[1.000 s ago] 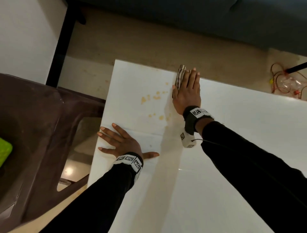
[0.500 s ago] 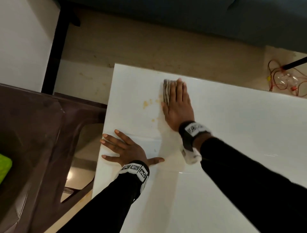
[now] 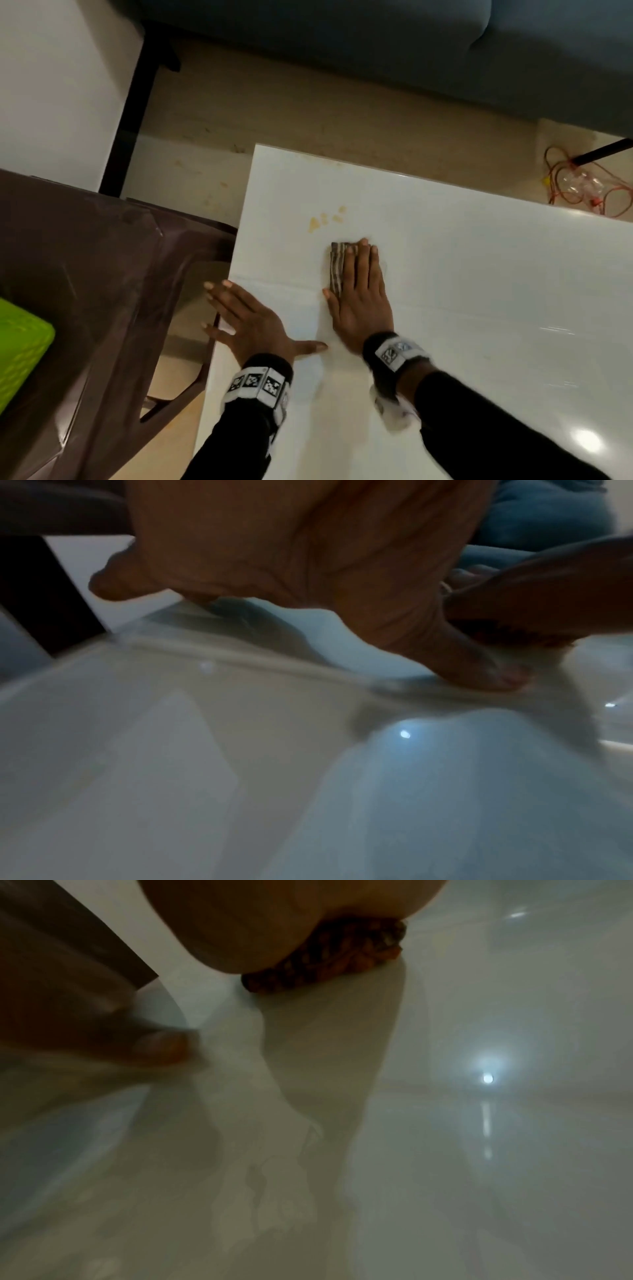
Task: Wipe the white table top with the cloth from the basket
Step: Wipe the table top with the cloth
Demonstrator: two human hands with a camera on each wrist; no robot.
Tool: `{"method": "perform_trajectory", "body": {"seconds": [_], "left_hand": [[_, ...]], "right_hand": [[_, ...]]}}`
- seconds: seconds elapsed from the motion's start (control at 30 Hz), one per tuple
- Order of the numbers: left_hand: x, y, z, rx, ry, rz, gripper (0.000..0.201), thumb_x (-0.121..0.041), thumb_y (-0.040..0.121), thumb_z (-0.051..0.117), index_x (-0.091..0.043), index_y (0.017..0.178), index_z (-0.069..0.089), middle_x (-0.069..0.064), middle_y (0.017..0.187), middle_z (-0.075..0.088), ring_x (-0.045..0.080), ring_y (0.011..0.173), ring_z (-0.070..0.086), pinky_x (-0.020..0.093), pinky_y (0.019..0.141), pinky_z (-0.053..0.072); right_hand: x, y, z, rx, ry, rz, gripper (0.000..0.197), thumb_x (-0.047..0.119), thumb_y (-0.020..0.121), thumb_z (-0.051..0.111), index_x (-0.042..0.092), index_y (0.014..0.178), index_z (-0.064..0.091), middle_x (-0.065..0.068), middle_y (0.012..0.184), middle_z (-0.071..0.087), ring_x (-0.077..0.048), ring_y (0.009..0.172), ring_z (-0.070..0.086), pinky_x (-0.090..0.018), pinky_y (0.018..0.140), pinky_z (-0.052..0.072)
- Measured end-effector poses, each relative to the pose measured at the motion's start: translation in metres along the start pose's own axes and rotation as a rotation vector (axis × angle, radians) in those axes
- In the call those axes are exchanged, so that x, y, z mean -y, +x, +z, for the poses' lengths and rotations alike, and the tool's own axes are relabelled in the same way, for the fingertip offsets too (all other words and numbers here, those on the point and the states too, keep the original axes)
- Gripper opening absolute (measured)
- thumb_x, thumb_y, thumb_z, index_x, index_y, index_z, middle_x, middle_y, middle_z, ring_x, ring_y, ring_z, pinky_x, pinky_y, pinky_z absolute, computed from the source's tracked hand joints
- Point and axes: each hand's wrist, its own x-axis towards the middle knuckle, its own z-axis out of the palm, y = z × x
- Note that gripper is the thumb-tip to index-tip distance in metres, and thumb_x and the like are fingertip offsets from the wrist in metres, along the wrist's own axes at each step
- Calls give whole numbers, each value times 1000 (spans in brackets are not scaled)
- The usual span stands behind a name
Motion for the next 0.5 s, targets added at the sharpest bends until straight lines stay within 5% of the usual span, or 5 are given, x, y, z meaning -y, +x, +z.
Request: {"method": "perform_trajectory", "body": {"seconds": [0.17, 0.27, 0.37, 0.5], "left_hand": [[34, 24, -11, 12, -83, 107, 204, -91, 5, 73, 6, 148, -36, 29, 164, -21, 40, 156, -6, 55, 123, 24], [47, 34, -12, 97, -265, 101, 201, -74, 12, 91, -10, 149, -41, 26, 166, -17, 37, 157, 6, 54, 117, 36], [49, 37, -12, 144, -314, 83, 197, -69, 12, 94, -20, 153, -34, 29, 165, -7, 43, 146, 36, 48, 109, 47], [48, 41, -12, 145, -291, 79, 185, -68, 9, 96, -22, 150, -15, 22, 146, 30, 39, 129, 48, 49, 103, 50]], "right_hand": [[-7, 150, -32, -71, 6, 134, 82, 53, 104, 14, -2, 165, 12, -32, 171, 7, -51, 159, 7, -57, 131, 11], [-3, 177, -41, -63, 42, 195, 79, 51, 108, 23, -1, 165, 8, -29, 173, 3, -48, 160, 2, -54, 132, 8], [2, 120, -22, -92, 13, 117, 78, 50, 108, 18, -3, 165, 8, -30, 172, 4, -49, 160, 4, -56, 131, 10], [23, -15, 6, 9, -8, -51, 80, 52, 108, 24, 1, 166, 2, -27, 174, -4, -45, 162, -4, -53, 133, 8]]}}
